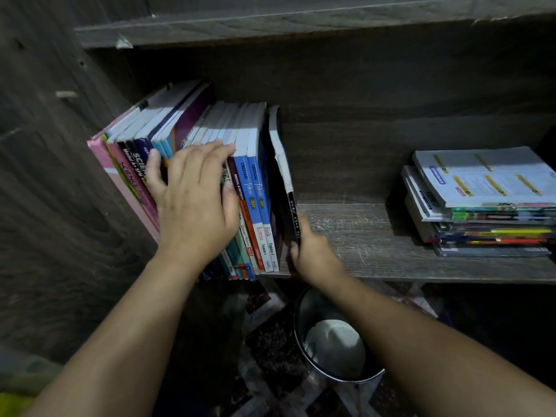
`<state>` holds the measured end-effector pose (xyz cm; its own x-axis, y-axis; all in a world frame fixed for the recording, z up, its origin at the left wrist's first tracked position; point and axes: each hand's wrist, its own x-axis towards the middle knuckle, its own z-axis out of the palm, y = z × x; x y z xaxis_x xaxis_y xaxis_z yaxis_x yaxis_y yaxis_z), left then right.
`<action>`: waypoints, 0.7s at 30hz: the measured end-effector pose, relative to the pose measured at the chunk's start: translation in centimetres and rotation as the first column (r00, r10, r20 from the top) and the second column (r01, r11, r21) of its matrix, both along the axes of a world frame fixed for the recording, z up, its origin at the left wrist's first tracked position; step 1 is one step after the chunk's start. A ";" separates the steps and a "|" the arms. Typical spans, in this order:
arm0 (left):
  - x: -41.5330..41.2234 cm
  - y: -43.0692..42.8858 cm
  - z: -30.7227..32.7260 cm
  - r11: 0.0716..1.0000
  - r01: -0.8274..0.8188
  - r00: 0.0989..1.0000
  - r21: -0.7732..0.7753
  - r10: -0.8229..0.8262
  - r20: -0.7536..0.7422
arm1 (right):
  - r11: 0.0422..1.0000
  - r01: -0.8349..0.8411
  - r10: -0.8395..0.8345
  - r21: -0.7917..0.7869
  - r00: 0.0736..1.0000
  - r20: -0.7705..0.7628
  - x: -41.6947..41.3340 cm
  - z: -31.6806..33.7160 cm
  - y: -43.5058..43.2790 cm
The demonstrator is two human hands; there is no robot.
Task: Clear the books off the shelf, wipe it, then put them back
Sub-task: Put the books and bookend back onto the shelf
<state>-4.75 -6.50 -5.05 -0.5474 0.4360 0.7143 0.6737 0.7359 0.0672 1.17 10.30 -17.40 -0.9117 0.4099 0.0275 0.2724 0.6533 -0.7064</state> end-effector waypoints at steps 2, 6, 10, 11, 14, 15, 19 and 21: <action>0.0 0.0 0.0 1.000 -0.005 1.000 0.000 0.005 0.000 | 0.997 0.051 -0.052 0.051 0.999 0.014 0.4 0.6 0.3; -0.1 0.1 -0.1 1.000 -0.006 1.000 0.010 0.006 0.004 | 0.888 0.172 -0.190 0.427 0.982 -0.001 2.3 3.1 2.8; -0.1 0.3 -0.2 1.000 -0.011 1.000 0.027 0.011 -0.004 | 0.617 0.244 -0.283 0.748 0.956 -0.078 4.8 5.5 5.7; 0.0 0.4 -0.2 0.999 -0.015 1.000 0.032 0.016 -0.004 | 0.563 0.255 -0.292 0.786 0.951 -0.099 5.6 5.9 6.0; 0.3 0.7 -0.2 0.999 -0.013 1.000 0.045 0.013 -0.005 | 0.507 0.221 -0.311 0.833 0.948 -0.062 8.1 5.8 6.4; 0.3 0.7 -0.2 0.999 -0.011 1.000 0.047 0.011 -0.008 | 0.518 0.155 -0.324 0.841 0.946 0.025 8.7 5.2 6.4; 0.3 0.6 -0.2 0.999 -0.023 1.000 0.033 0.023 -0.012 | 0.688 -0.107 -0.266 0.718 0.883 0.387 10.4 1.5 6.8; 0.4 0.7 -0.2 0.999 -0.029 1.000 0.036 0.030 -0.010 | 0.790 -0.129 -0.218 0.599 0.855 0.471 11.4 0.4 7.4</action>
